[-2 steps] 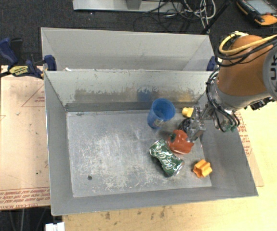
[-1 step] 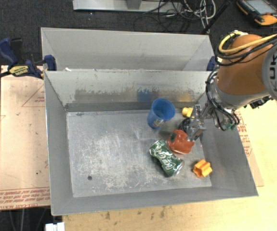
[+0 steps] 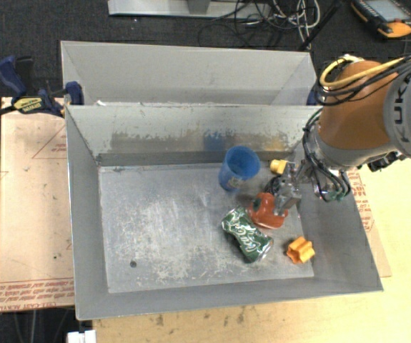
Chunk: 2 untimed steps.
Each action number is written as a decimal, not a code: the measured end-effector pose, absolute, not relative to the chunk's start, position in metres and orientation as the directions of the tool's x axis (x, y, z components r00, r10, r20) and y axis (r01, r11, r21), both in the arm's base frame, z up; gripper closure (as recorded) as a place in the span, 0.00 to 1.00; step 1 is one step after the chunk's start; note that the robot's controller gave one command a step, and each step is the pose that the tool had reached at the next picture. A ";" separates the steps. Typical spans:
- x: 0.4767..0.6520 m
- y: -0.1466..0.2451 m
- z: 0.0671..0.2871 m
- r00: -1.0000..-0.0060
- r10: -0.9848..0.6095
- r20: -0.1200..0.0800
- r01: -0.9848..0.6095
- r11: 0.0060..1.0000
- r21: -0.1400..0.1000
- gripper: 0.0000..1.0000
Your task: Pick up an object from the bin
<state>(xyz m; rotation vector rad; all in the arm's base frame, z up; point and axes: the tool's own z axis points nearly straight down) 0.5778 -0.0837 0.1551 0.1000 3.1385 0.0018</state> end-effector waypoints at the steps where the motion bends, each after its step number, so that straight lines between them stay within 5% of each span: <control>1: 0.588 -0.079 0.168 -0.998 0.061 -0.001 0.061 0.998 0.001 1.00; 2: 0.588 -0.078 0.146 -0.998 0.070 -0.006 0.070 0.998 0.001 1.00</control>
Offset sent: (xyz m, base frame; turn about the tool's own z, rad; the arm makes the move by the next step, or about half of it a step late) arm 0.0057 0.0050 -0.0316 0.0152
